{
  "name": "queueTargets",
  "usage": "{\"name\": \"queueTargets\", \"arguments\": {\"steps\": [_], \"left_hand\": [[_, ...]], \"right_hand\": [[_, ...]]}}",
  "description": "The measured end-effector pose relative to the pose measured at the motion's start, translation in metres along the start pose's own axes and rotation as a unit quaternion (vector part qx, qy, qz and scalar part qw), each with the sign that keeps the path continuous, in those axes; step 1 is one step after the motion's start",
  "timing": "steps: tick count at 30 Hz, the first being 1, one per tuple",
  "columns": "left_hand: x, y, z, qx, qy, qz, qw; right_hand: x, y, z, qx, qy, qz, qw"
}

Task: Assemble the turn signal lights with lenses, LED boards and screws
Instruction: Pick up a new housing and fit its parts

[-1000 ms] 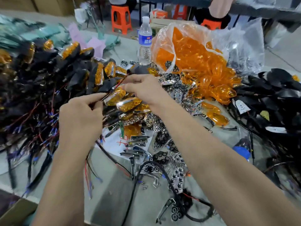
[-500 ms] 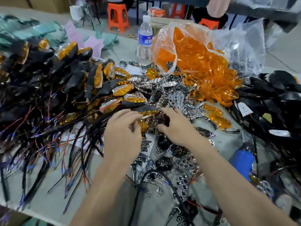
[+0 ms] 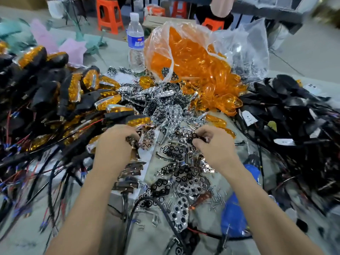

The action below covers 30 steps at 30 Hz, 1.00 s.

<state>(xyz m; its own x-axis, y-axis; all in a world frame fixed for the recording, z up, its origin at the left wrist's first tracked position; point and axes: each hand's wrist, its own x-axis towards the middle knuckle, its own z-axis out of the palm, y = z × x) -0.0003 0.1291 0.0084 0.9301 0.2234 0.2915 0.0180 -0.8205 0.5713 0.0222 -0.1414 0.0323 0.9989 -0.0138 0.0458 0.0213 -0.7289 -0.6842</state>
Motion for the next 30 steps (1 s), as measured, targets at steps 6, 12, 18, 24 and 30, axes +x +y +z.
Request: {"name": "queueTargets", "arguments": {"steps": [6,12,18,24,30], "left_hand": [[0.007,0.006,0.008,0.002,0.063,-0.009,0.998],[-0.017,0.025,0.024,-0.036,0.058,0.075,0.995],[-0.008,0.061,0.043,-0.061,-0.017,0.085,0.994],[0.01,0.08,0.057,-0.059,-0.11,0.041,0.991],[0.016,0.093,0.057,-0.113,-0.163,0.01,0.98]], "right_hand": [[-0.011,0.007,-0.013,0.079,0.012,0.021,0.997],[-0.013,0.028,-0.022,0.066,-0.047,0.062,0.995],[0.016,0.045,-0.032,-0.006,0.067,0.083,0.994],[0.048,0.065,-0.033,-0.214,-0.054,0.069,0.973],[0.03,0.053,-0.037,-0.138,0.031,0.039,0.989]]}}
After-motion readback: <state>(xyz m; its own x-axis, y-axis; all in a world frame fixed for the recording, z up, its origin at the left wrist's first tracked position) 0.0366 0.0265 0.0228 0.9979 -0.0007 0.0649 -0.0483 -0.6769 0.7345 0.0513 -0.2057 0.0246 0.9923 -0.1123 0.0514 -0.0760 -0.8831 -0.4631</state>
